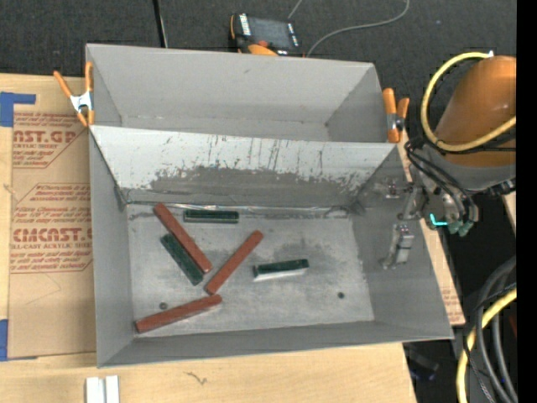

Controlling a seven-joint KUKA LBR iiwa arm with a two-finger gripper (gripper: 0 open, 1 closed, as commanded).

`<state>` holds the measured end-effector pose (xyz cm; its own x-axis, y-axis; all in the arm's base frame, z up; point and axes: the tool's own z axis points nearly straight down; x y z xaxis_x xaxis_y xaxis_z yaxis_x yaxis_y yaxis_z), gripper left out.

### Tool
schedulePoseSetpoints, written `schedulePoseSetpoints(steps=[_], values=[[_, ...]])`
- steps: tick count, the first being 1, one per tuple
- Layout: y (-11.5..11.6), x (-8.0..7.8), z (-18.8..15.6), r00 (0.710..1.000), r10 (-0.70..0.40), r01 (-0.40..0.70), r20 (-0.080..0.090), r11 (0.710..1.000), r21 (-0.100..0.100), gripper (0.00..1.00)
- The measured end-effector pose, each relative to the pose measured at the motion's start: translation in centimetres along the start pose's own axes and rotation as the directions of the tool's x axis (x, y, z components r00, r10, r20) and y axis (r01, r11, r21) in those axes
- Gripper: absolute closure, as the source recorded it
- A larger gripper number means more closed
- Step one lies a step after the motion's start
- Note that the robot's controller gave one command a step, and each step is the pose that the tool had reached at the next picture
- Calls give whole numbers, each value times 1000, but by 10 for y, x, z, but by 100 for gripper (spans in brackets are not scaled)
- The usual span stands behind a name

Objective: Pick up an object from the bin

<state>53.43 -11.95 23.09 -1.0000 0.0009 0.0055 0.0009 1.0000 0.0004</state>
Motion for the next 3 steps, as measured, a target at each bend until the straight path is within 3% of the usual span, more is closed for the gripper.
schedulePoseSetpoints(steps=[1, 2, 3], values=[[83, -21, 114, 1000, -28, 28, 0, 1000, -3, 0], [87, -7, 165, 1000, -29, 29, 0, 1000, 0, 0], [87, -9, 161, 1000, -29, 29, 6, 1000, 1, 100]])
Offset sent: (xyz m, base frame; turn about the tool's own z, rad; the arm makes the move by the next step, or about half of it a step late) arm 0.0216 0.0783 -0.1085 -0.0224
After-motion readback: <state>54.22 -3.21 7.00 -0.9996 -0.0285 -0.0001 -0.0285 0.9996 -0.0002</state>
